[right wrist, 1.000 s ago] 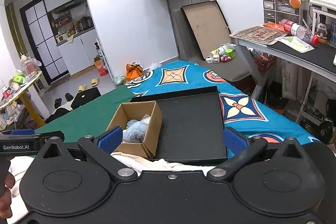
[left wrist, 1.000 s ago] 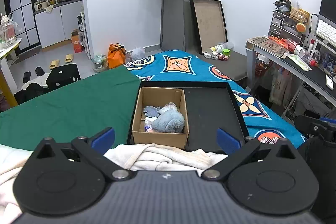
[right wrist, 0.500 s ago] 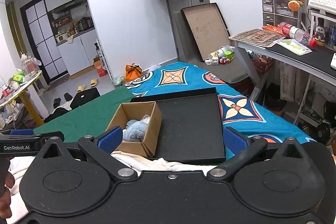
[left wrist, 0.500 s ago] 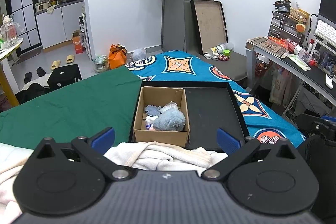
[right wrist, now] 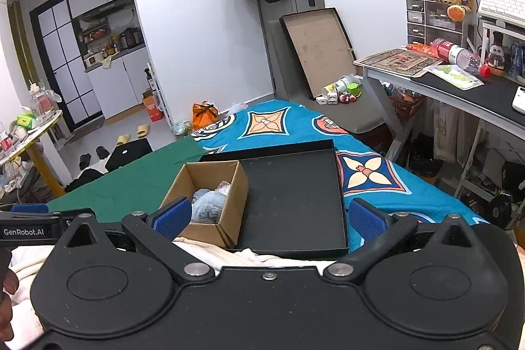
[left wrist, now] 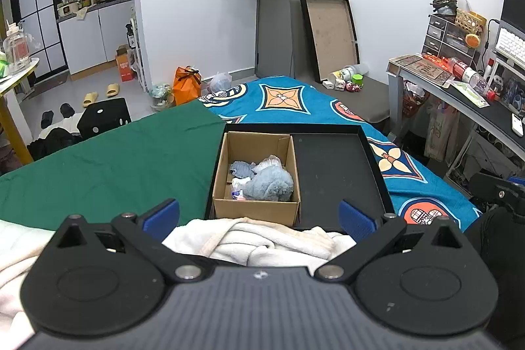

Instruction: Organize soft objects

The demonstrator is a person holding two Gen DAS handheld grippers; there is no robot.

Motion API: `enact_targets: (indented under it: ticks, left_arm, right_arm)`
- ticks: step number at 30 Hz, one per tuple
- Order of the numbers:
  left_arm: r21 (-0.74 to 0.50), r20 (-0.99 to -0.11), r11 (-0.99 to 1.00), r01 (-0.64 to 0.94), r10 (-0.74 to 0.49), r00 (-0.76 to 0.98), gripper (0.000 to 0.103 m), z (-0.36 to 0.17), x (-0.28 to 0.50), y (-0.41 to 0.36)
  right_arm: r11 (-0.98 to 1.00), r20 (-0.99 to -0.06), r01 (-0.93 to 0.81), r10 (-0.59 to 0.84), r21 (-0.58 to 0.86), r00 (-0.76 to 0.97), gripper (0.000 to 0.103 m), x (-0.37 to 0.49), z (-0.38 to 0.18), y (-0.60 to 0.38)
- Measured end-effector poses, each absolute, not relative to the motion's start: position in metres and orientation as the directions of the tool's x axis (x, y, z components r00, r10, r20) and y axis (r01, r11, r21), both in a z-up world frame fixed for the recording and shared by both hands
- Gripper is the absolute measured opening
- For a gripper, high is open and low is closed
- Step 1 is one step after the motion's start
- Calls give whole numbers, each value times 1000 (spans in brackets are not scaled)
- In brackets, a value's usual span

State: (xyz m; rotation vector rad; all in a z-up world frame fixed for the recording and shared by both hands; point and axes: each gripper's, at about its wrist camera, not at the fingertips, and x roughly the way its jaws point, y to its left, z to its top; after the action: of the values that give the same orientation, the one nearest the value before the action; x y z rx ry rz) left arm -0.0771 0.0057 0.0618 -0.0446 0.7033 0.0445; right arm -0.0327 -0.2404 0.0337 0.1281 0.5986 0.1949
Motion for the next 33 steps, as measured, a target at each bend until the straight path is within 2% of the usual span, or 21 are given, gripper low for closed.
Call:
enact_targets:
  ticks: [33]
  left_arm:
    - [-20, -667, 998, -54, 27, 744, 102, 49, -74, 6]
  right_arm:
    - [981, -561, -144, 193, 130, 805, 103, -36, 30, -231]
